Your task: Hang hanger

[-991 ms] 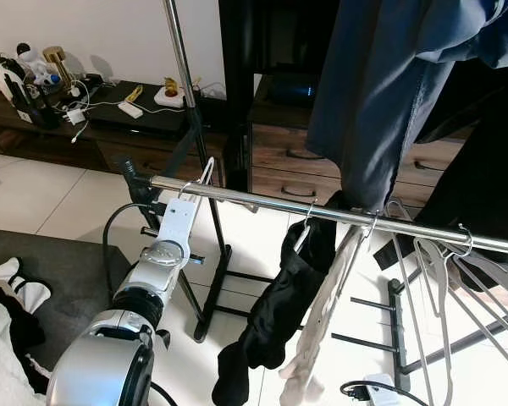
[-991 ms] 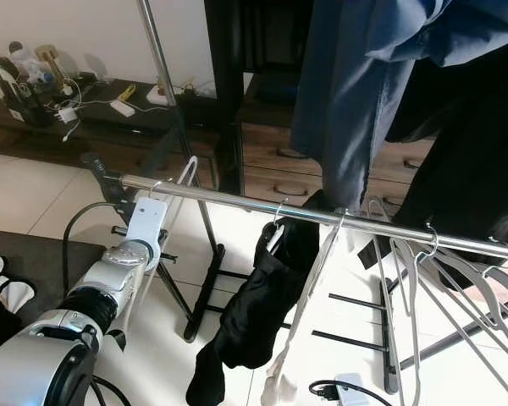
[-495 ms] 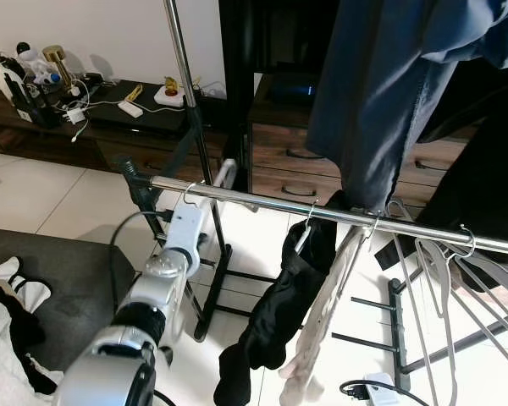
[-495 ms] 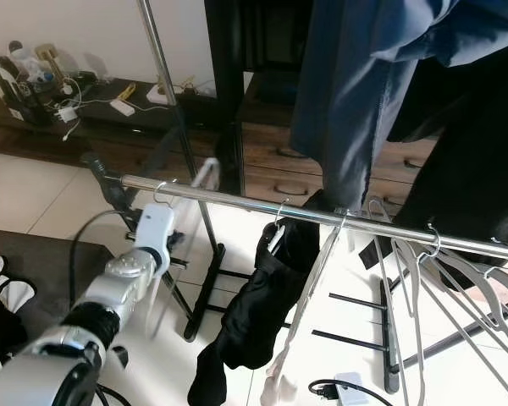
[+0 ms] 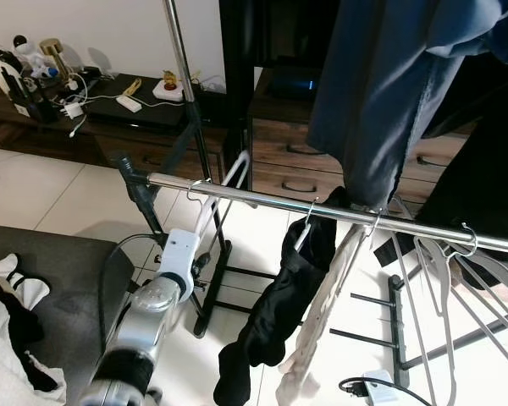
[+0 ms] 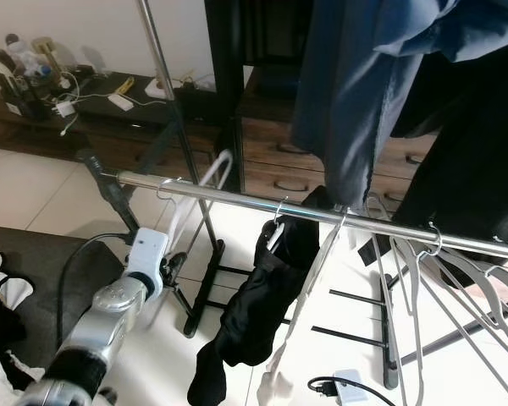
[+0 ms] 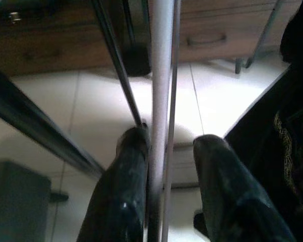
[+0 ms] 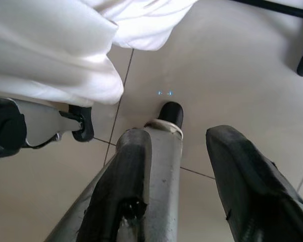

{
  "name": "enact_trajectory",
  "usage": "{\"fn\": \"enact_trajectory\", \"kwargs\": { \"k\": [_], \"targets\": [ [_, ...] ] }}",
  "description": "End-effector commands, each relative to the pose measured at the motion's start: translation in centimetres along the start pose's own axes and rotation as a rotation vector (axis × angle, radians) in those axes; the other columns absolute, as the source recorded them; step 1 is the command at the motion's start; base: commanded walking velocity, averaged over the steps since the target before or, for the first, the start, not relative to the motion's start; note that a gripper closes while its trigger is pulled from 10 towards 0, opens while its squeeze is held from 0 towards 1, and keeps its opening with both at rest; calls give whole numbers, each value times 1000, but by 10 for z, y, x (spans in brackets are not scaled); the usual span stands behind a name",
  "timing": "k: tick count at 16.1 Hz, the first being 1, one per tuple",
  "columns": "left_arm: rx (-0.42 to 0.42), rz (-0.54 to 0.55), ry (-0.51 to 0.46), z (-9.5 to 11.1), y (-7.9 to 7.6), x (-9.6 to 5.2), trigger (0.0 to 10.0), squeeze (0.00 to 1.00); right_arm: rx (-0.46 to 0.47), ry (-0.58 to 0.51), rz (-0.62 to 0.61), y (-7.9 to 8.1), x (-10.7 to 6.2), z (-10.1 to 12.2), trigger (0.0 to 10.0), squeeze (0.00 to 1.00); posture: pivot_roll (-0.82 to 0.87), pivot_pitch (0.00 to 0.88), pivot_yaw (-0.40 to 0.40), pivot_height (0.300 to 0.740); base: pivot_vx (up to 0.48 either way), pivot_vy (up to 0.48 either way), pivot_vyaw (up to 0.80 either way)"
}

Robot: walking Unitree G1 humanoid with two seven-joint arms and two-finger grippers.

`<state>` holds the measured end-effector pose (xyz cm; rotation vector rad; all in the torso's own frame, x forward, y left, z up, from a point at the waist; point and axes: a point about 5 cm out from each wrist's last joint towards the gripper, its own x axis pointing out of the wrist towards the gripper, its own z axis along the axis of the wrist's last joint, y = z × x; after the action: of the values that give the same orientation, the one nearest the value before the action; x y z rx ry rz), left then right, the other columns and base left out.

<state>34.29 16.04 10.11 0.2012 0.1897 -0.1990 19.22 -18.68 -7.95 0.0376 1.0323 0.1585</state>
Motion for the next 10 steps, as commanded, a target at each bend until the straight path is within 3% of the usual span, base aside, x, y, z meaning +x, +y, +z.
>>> {"fn": "enact_trajectory", "kwargs": {
  "k": [1,2,4,5,6,7,9,10],
  "targets": [
    [-31,13,-33,-1,-2,-10,10000,1000,2,26,0,0,-1,-8,10000,0,57,193,-34,740,0,0,0],
    [-44,30,-74,-1,-4,-23,10000,1000,-1,27,1,0,-1,-8,10000,0,60,192,-34,740,0,0,0],
    [-86,77,-180,1,-7,-67,10000,1000,-6,29,0,0,-1,-8,10000,0,62,182,-31,740,0,0,0],
    [-90,84,-186,1,-7,-72,10000,1000,-6,29,0,0,-1,-8,10000,0,62,180,-31,740,0,0,0],
    [-83,110,-209,-1,-6,-90,10000,949,-2,28,-3,0,-1,-8,10000,0,63,173,-29,740,0,0,0],
    [-81,127,-217,-2,-5,-98,10000,878,0,27,-5,0,-1,-8,10000,0,65,171,-29,740,0,0,0],
    [-91,236,-218,-8,3,-120,10000,0,9,21,-13,0,0,-7,10000,0,72,147,-27,740,0,0,0],
    [-98,267,-201,-13,5,-126,10000,0,16,18,-18,0,0,-7,10000,0,71,120,-25,740,0,0,0]
  ]
}}
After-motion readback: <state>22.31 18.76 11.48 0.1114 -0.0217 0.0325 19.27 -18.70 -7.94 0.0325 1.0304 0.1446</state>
